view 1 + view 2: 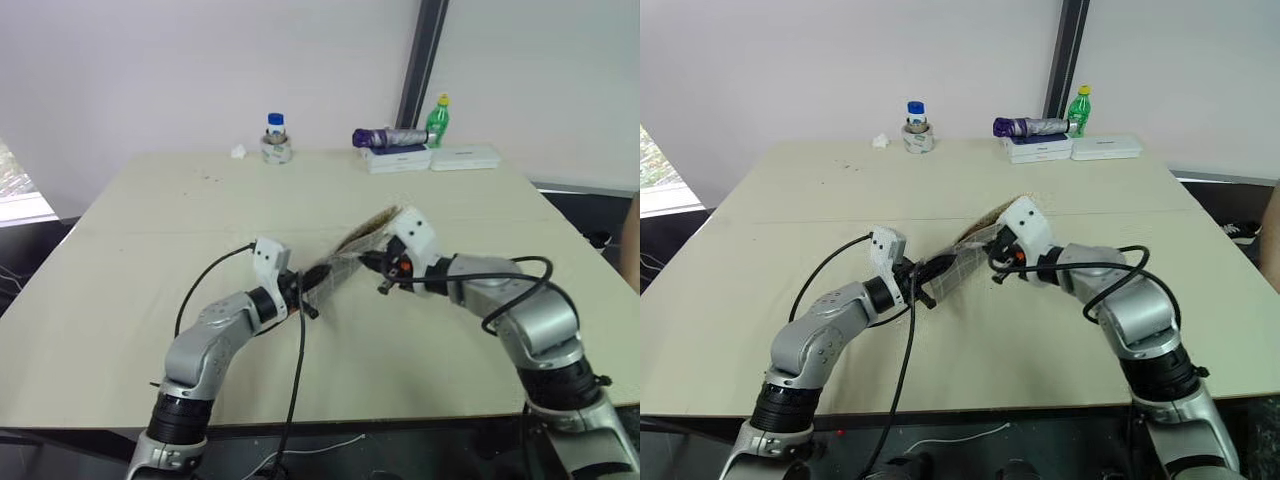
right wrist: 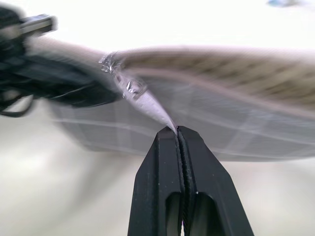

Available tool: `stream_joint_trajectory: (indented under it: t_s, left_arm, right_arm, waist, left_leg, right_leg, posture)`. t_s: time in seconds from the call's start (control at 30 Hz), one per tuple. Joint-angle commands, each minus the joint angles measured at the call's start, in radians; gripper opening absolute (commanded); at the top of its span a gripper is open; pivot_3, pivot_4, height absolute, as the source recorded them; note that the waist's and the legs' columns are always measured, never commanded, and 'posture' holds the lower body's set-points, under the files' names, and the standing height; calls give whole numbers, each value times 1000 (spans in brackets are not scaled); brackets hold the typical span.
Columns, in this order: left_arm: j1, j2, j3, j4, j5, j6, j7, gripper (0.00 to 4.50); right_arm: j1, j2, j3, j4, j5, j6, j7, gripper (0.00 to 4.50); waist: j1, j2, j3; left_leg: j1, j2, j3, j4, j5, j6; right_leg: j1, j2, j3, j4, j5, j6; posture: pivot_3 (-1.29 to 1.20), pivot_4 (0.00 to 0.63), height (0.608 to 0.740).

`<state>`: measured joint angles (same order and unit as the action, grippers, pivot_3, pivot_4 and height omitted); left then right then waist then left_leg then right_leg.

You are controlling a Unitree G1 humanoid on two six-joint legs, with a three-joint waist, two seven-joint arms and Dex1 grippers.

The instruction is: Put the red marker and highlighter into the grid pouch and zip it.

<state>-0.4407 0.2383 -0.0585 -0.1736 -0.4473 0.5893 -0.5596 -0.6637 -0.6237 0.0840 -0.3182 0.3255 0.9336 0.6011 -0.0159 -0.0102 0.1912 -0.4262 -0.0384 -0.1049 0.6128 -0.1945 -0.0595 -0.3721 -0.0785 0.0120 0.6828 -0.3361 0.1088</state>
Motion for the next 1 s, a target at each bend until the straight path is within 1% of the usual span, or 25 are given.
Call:
stream_joint_trajectory:
  t_s: [0.03,0.17,0.3,0.47,0.5,0.6,0.7,0.8,0.87,0.97,1.0]
  left_arm:
    - [27,53,9,-37,30,-58,-34,0]
    - [57,89,24,-52,5,-58,-59,0]
    - [69,104,24,-59,2,-58,-61,0]
    - [72,110,19,-63,13,-63,-57,0]
    - [70,114,14,-62,28,-80,-57,0]
    - [54,128,10,-37,92,-171,-48,0]
    - [13,158,26,32,160,-269,-35,0]
    - [-1,199,13,80,207,-332,-63,0]
    - [0,211,6,105,221,-360,-76,0]
    - [13,210,5,116,209,-353,-95,0]
    - [19,203,7,110,194,-335,-100,718]
  right_arm:
    - [-42,-70,-93,59,-52,-50,-23,39]
    - [-70,-138,-116,176,-103,-100,-47,39]
    - [-74,-171,-118,267,-141,-148,-67,39]
    - [-66,-168,-119,270,-126,-171,-49,39]
    - [-56,-173,-114,250,-100,-164,-10,39]
    - [-21,-172,-122,184,-30,-120,65,839]
    - [8,-162,-112,171,-50,-137,49,2329]
    - [28,-143,-116,165,-45,-143,41,3801]
    - [45,-135,-111,171,-56,-157,33,3801]
    - [67,-125,-110,175,-61,-166,25,3801]
    - [71,-123,-110,175,-61,-169,24,3834]
  waist:
    - [0,0,0]
    - [-1,0,0]
    - [-2,0,0]
    - [-2,0,0]
    - [-2,0,0]
    - [0,0,0]
    - [1,0,0]
    - [0,0,0]
    - [1,0,0]
    - [1,0,0]
    - [1,0,0]
  left_leg:
    - [0,0,0,0,0,0]
    - [0,0,1,-1,0,0]
    - [0,1,1,0,0,0]
    - [0,1,1,-1,0,0]
    - [0,1,1,-1,0,0]
    - [0,1,1,-1,0,0]
    - [0,1,1,0,0,0]
    - [0,1,2,0,0,0]
    - [0,1,2,0,0,0]
    - [0,1,1,-1,0,0]
    - [0,1,1,-1,0,0]
  right_leg:
    - [0,0,0,0,0,0]
    - [0,0,1,0,0,0]
    - [0,0,1,0,0,0]
    - [0,0,1,0,0,0]
    - [0,0,1,0,0,0]
    - [0,0,1,0,0,0]
    - [0,0,1,0,0,0]
    - [0,0,1,0,0,0]
    - [0,0,1,0,0,0]
    - [0,-1,1,-1,0,0]
    - [0,-1,1,-1,0,0]
  posture:
    - [0,150,737]
    - [0,150,737]
    - [0,150,737]
    - [0,150,737]
    - [0,150,737]
    - [0,150,737]
    - [0,150,737]
    - [0,150,737]
    - [0,150,737]
    - [0,150,737]
    - [0,150,737]
